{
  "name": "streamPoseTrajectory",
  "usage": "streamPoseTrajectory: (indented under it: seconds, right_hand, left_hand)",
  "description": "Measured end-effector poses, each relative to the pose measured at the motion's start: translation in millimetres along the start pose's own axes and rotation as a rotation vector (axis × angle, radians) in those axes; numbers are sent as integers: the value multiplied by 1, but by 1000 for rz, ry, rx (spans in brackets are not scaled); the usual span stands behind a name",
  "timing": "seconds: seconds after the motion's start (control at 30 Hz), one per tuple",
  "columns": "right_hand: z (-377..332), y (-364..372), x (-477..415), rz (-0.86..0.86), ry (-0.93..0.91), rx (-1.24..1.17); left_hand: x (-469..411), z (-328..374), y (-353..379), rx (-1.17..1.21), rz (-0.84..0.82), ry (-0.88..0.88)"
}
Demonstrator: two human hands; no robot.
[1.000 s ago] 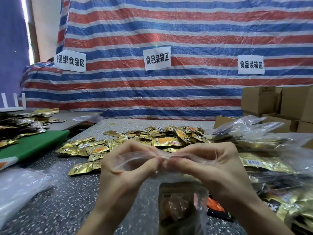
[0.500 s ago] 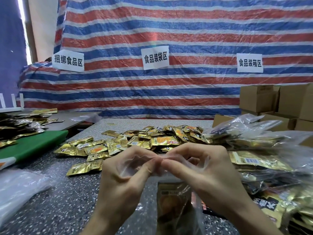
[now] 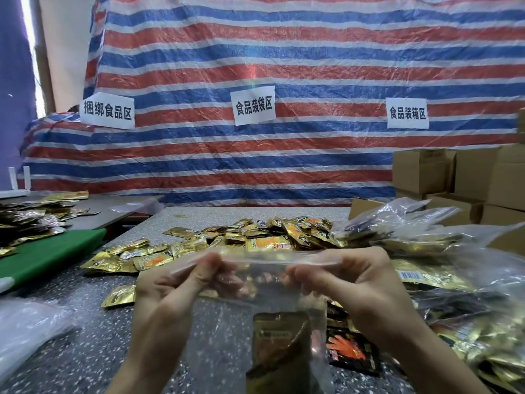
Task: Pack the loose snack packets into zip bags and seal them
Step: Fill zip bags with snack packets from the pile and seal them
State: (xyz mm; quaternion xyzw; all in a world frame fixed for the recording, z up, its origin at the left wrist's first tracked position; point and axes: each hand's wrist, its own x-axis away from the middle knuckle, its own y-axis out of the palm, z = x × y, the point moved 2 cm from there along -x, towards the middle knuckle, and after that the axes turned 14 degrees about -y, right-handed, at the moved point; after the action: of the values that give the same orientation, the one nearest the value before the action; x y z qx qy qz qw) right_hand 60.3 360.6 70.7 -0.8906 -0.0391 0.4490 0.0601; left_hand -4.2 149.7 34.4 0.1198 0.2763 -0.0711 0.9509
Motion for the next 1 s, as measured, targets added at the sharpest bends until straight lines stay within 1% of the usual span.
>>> streamPoseTrajectory:
  seconds: [0.07, 0.17, 0.23, 0.27, 0.33, 0.4, 0.47, 0.53, 0.6, 0.67, 0.73, 0.83, 0.9, 1.0]
  right_hand:
    - [1, -1, 1, 30, -33, 10]
    - [5, -2, 3, 105, -27, 27]
    - [12, -6, 3, 155, -1, 33]
    - [16, -8, 3, 147, 14, 42]
    - [25, -8, 3, 36, 88, 9]
    - [36, -4, 6, -179, 251, -80]
    - [45, 1, 13, -387, 400, -105]
    - [51, 5, 18, -539, 422, -59]
    - [56, 11, 22, -616, 388, -120]
    - [59, 13, 22, -586, 419, -143]
    - [59, 8, 22, -532, 447, -88]
    - [55, -11, 18, -410, 500, -58]
    - [48, -28, 12, -243, 502, -34]
    - [38, -61, -5, 99, 507, -6]
  left_hand:
    - [0, -1, -2, -17, 10, -4]
    - [2, 0, 3, -18, -87, 15]
    - [3, -2, 4, -3, -153, -7]
    - [3, -2, 4, 23, -163, -18]
    - [1, -5, 2, 76, -132, -11]
    - [-1, -8, -1, 123, -74, -2]
    - [-4, -13, -4, 154, -23, -15]
    - [-6, -16, -7, 168, 11, -47]
    - [-8, -20, -7, 139, 36, -106]
    - [-9, -25, -6, 70, 43, -163]
    - [-8, -30, -3, -16, 20, -185]
    - [-6, -38, 4, -112, 17, -219]
    - [-2, -39, 10, -194, 28, -203]
    - [8, -40, 17, -420, 5, -119]
